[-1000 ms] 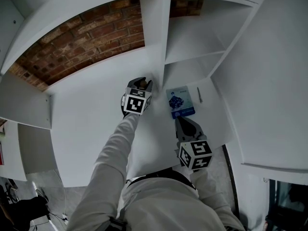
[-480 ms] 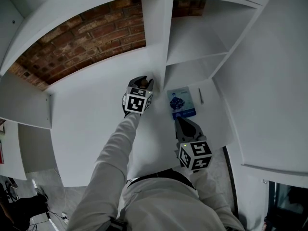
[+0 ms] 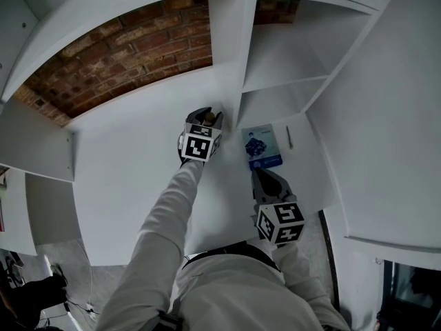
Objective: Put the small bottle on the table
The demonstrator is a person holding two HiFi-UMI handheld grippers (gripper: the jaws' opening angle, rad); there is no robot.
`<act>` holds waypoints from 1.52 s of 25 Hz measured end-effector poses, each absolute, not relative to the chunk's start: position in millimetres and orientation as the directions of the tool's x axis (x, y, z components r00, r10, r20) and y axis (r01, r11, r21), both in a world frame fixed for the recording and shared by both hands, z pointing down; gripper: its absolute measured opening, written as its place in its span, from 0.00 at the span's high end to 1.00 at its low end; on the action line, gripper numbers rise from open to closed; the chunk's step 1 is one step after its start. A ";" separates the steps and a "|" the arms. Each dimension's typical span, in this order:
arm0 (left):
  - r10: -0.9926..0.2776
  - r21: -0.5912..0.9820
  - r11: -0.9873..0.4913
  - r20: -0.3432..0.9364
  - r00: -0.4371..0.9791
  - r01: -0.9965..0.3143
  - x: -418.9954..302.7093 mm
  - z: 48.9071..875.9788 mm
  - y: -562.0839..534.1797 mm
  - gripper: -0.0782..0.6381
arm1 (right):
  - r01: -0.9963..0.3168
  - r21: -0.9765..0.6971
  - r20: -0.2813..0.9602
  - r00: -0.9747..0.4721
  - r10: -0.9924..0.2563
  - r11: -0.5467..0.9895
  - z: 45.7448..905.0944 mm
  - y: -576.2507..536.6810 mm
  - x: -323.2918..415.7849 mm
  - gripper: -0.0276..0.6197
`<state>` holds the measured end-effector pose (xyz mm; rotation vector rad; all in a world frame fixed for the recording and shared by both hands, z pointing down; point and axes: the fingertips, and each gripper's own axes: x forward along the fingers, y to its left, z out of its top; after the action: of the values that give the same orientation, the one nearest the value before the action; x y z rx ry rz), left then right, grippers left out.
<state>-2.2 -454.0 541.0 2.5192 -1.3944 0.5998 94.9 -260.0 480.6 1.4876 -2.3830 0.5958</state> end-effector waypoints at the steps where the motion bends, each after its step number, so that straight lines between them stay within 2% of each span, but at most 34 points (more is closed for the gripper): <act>1: -0.767 -0.020 -0.531 0.436 0.470 -0.847 -2.9 538.8 -452.8 0.71 | -0.900 -0.200 0.432 -0.436 -0.789 0.388 480.5 -259.2 94.7 0.91; 9: -0.780 0.014 -0.514 0.407 0.475 -0.857 -12.4 528.0 -439.3 0.65 | -0.898 -0.197 0.427 -0.440 -0.790 0.394 477.4 -256.0 89.7 0.91; 21: -0.809 0.029 -0.506 0.331 0.486 -0.862 -37.1 499.9 -394.4 0.65 | -0.891 -0.189 0.409 -0.454 -0.791 0.414 471.7 -248.8 77.3 0.91; 26: -0.825 0.005 -0.498 0.304 0.476 -0.867 -47.8 487.9 -369.6 0.71 | -0.889 -0.187 0.399 -0.458 -0.794 0.419 468.2 -246.2 72.5 0.91; 33: -0.838 0.053 -0.468 0.289 0.462 -0.882 -66.2 485.6 -332.5 0.79 | -0.882 -0.177 0.388 -0.471 -0.792 0.437 463.4 -244.8 62.2 0.91; 38: -0.840 0.092 -0.452 0.293 0.458 -0.887 -76.5 485.8 -306.4 0.81 | -0.881 -0.169 0.385 -0.472 -0.793 0.443 460.5 -241.0 56.6 0.91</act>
<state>-76.5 -306.4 485.8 2.4763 -1.4947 0.3011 56.6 -241.0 460.5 1.4512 -2.4470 0.5091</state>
